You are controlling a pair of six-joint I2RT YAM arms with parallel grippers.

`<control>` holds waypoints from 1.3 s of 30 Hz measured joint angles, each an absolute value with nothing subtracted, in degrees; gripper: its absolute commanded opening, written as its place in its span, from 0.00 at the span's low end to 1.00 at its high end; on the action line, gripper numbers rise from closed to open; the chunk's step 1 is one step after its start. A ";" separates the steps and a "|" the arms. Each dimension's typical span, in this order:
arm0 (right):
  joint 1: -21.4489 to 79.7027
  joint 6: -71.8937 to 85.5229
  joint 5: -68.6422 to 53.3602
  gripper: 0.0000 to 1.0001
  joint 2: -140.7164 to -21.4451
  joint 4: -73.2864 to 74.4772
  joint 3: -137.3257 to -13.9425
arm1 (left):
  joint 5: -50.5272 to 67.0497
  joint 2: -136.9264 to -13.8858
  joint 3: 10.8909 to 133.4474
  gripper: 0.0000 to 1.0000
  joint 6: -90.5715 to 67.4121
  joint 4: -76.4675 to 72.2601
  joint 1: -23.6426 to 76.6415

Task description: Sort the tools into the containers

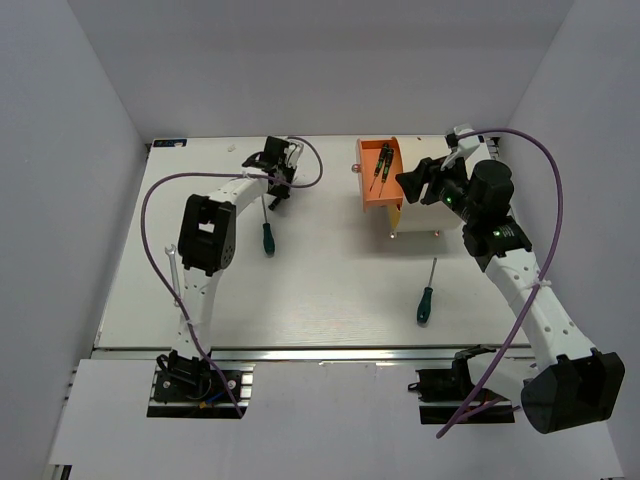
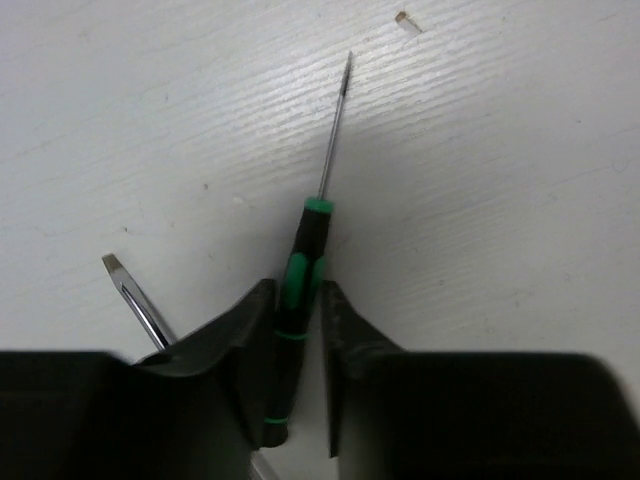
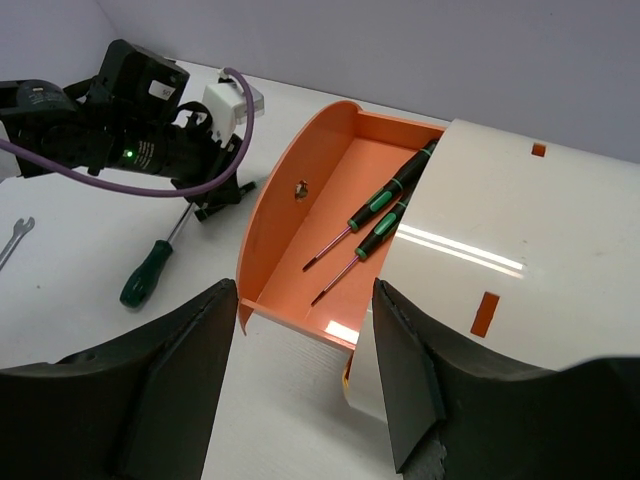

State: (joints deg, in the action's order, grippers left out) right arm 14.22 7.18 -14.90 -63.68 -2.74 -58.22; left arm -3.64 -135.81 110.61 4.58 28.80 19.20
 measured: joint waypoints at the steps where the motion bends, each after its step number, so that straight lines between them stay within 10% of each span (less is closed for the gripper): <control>1: 14.22 7.18 -14.87 0.62 -63.66 -2.74 -58.22 | -3.70 -135.22 109.47 0.26 4.49 28.18 19.20; 5: 14.22 7.09 -14.70 0.62 -63.26 -2.74 -58.22 | -4.16 -133.49 107.07 0.02 3.14 28.01 19.25; 11: 14.22 5.32 -14.72 0.60 -61.14 -2.98 -56.69 | -3.88 -132.29 108.86 0.00 -5.85 31.77 19.05; 14: 14.22 2.68 -14.72 0.00 -59.31 -4.25 -54.43 | 2.96 -130.30 111.77 0.00 -14.04 32.62 18.20; 26: 13.52 0.89 -13.63 0.00 -55.44 -6.57 -49.43 | 36.23 -106.00 94.45 0.00 -50.37 2.26 17.91; 39: 13.34 3.36 -11.81 0.00 -55.05 -6.13 -49.43 | 21.82 -115.96 114.39 0.00 -57.76 19.00 31.64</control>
